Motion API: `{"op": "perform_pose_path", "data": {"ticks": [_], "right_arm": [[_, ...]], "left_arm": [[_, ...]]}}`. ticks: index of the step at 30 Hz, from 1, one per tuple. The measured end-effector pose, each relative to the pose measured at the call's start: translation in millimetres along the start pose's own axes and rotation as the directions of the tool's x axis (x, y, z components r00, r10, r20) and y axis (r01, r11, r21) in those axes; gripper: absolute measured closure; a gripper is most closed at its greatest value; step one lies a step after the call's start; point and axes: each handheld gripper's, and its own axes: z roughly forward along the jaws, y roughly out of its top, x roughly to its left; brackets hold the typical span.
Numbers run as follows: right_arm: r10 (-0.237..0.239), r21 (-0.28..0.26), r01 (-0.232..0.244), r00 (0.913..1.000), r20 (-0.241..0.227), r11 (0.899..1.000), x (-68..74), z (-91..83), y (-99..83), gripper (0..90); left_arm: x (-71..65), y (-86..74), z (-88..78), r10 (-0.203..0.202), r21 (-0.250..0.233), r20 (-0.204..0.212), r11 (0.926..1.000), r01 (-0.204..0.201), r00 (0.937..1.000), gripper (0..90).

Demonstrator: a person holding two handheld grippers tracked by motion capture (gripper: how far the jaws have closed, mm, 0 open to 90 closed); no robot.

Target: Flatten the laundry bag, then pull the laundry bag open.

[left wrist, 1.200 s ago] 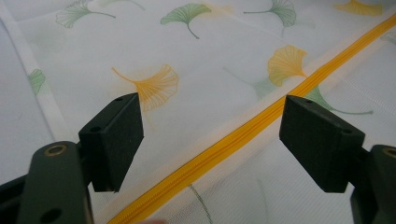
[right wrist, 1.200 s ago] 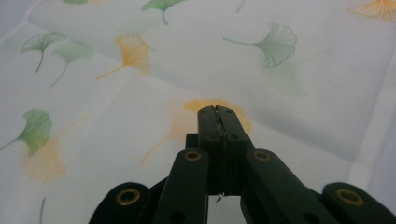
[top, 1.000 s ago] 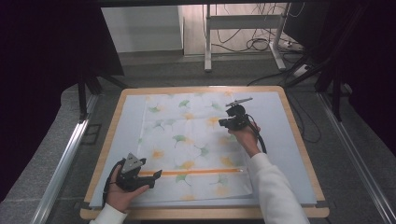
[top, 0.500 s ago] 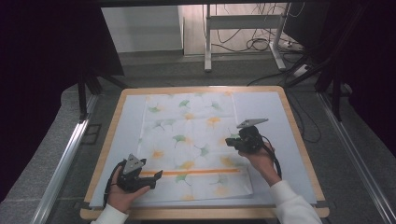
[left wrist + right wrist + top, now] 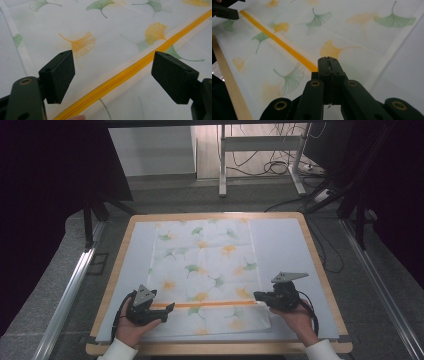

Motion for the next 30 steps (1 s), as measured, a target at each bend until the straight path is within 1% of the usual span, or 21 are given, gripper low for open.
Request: {"op": "perform_pose_path", "data": {"ticks": [5, 7, 12, 15, 18, 21, 25, 30], "right_arm": [[-0.003, 0.010, 0.003, 1.0000, 0.004, 1.000, 6.1, -10.9, -17.9, 89.0], [-0.007, 0.015, 0.007, 1.0000, 0.006, 1.000, 8.3, -13.1, -22.1, 89.0], [-0.010, 0.023, 0.010, 0.9999, 0.010, 1.000, 15.0, -18.3, -33.0, 89.0], [-0.009, 0.025, 0.009, 0.9999, 0.007, 1.000, 16.8, -19.0, -36.2, 89.0], [-0.005, 0.033, 0.005, 1.0000, 0.005, 0.999, 16.8, -17.8, -36.6, 89.0], [-0.017, 0.041, 0.017, 0.9999, 0.001, 0.999, 17.6, -15.2, -35.9, 89.0], [-0.019, 0.048, 0.019, 0.9998, -0.001, 0.999, 17.9, -12.9, -35.3, 89.0], [-0.018, 0.065, 0.017, 0.9998, 0.004, 0.998, 15.8, -10.0, -36.6, 89.0]], "left_arm": [[-0.9, 0.5, 1.8, 0.006, 0.006, 0.001, 1.0000, -0.006, 1.0000, 18.7], [-1.5, 1.2, 1.8, -0.006, 0.002, 0.016, 1.0000, 0.006, 0.9999, 18.7], [-4.7, 2.8, 3.4, 0.009, 0.005, 0.018, 0.9999, -0.009, 0.9998, 18.5], [-5.6, 4.1, 5.0, 0.008, 0.001, 0.021, 1.0000, -0.008, 0.9998, 18.6], [-7.5, 5.8, 7.6, 0.017, 0.000, 0.016, 0.9999, -0.017, 0.9997, 18.6], [-10.2, 7.7, 10.2, 0.024, -0.007, 0.012, 0.9997, -0.024, 0.9996, 18.8], [-16.2, 12.0, 13.0, 0.052, -0.010, 0.019, 0.9986, -0.052, 0.9984, 20.7], [-23.7, 17.0, 18.4, 0.076, -0.016, 0.025, 0.9970, -0.076, 0.9968, 20.6]]}}
